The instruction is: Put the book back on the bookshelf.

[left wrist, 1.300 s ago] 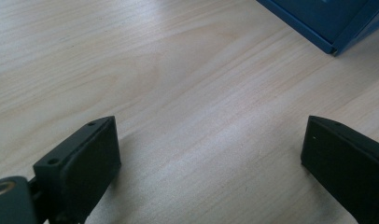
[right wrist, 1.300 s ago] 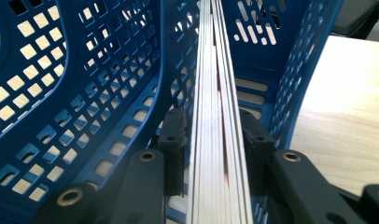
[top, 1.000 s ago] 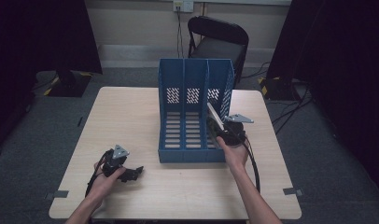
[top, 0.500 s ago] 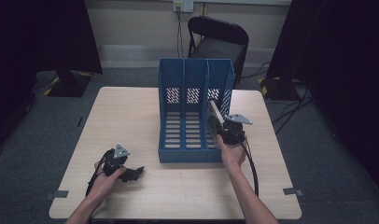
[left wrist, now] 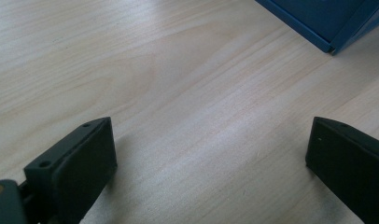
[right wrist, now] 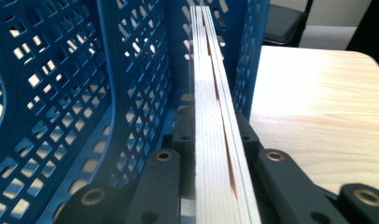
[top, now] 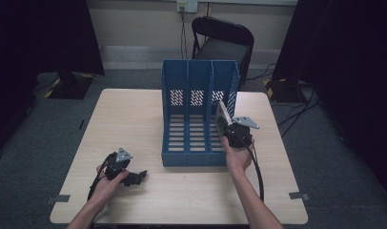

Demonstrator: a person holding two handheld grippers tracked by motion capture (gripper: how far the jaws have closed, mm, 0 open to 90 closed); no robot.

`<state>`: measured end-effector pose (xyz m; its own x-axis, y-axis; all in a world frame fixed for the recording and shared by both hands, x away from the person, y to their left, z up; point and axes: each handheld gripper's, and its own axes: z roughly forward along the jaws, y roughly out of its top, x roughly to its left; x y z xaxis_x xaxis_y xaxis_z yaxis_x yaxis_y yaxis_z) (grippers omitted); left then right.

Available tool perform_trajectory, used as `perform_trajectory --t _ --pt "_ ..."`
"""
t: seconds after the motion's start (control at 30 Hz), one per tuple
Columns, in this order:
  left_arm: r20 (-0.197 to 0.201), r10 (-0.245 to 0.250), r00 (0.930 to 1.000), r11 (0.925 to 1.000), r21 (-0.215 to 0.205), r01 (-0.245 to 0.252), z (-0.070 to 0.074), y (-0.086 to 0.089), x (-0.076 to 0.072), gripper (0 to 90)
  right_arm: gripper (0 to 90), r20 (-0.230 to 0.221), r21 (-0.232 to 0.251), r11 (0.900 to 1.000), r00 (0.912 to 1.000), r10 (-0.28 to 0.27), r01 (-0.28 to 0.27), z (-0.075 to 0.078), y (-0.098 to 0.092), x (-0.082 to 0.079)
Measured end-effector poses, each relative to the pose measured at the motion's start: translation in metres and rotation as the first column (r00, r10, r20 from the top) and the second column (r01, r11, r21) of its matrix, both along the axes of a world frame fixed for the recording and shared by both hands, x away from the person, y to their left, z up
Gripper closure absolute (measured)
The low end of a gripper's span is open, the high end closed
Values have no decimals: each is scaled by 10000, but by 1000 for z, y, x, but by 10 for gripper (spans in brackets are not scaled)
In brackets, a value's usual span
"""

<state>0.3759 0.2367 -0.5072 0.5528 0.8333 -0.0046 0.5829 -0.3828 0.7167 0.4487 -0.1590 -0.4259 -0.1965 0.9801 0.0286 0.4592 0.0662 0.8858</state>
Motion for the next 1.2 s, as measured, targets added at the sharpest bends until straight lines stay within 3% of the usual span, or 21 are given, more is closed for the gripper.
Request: perform_trajectory --t 0.17,1.2 --pt "-17 -48 10000 10000 -8 48 0 0 1 4 769 100 149 9989 9990 -435 433 0 1 -1" --pt "12 -82 10000 10000 1 82 0 0 -1 8 764 89 155 9964 9964 -837 836 -10 2 -4"
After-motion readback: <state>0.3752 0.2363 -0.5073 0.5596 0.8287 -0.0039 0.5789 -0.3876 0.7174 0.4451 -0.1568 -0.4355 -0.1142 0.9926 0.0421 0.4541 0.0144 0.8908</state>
